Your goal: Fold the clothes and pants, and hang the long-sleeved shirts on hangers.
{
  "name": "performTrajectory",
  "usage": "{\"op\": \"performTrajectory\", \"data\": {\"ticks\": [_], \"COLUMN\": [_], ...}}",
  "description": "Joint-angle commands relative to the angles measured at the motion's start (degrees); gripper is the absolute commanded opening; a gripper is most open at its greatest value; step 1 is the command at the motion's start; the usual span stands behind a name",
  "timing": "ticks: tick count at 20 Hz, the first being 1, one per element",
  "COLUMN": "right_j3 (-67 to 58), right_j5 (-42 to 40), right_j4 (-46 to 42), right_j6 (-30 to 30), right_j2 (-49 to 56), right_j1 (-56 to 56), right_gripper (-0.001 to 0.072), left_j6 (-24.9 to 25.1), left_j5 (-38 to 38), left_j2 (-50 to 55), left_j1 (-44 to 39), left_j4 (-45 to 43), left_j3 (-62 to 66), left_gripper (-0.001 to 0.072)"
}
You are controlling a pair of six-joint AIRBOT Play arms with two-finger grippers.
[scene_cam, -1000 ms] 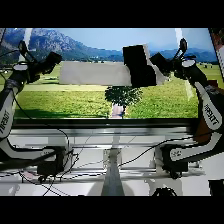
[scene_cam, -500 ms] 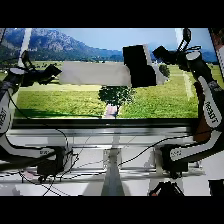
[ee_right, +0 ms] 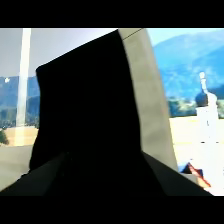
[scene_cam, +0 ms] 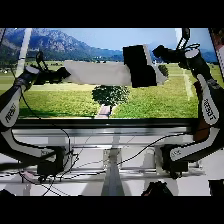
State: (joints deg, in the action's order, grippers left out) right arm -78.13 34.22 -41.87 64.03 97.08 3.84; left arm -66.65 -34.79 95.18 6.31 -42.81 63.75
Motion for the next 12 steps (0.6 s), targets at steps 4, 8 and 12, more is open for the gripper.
{"op": "performTrajectory", "data": {"ticks": [4,8,12], "right_j3": [-0.1,-0.1,-0.1], "right_j5": [0.3,0.3,-1.4], "right_j4": [-0.5,-0.4,-0.3], "right_j6": [0.0,2.2,3.0], "right_j2": [0.2,0.2,0.2], "right_j1": [-7.2,-14.3,-23.4], "right_gripper": [0.0087,0.0018,0.0017], "left_j6": [2.4,2.4,2.4], "left_j5": [2.7,-11.2,-16.6], "left_j2": [-0.3,-4.7,-14.4], "left_j1": [-4.8,-4.9,-5.1], "left_j4": [2.8,2.8,2.8], "left_j3": [9.9,17.0,17.9], "left_gripper": [0.0016,0.0016,0.0016]}}
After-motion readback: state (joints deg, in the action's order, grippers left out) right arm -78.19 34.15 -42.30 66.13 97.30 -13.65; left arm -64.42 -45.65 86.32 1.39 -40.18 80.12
